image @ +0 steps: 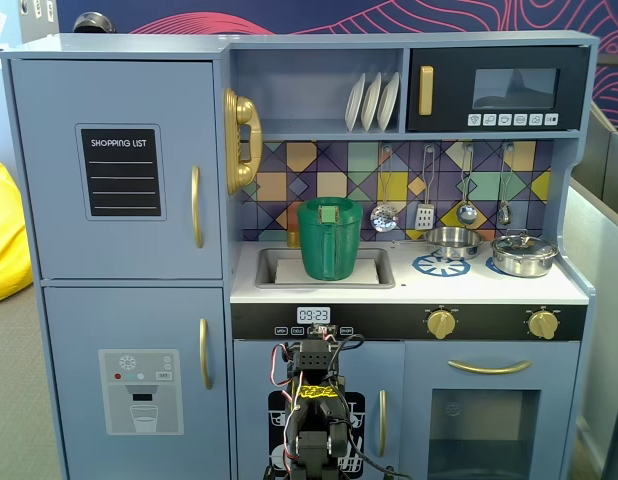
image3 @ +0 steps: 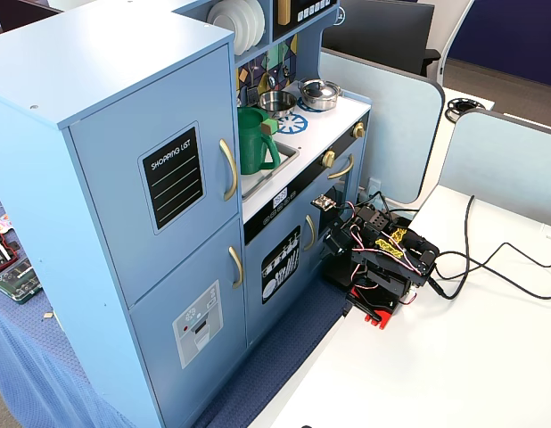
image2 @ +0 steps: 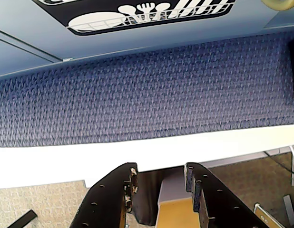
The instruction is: Open the left cabinet door
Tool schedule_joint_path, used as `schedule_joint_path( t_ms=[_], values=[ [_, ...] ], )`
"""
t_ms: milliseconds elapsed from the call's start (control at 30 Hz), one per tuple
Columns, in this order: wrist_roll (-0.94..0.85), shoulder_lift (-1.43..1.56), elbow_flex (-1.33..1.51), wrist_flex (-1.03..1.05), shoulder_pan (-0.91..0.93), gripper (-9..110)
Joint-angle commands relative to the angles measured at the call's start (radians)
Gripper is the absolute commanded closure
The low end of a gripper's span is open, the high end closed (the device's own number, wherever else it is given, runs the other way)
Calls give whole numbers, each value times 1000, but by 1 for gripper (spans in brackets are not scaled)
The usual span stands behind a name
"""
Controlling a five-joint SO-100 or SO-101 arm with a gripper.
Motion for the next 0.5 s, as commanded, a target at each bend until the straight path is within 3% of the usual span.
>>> schedule_joint_path(
  t_ms=[0, 233, 467],
  values=[
    [29, -6, 3, 170, -18, 101],
    [25, -6, 3, 160, -18, 101],
    [14, -8, 2, -192, -61, 101]
  ],
)
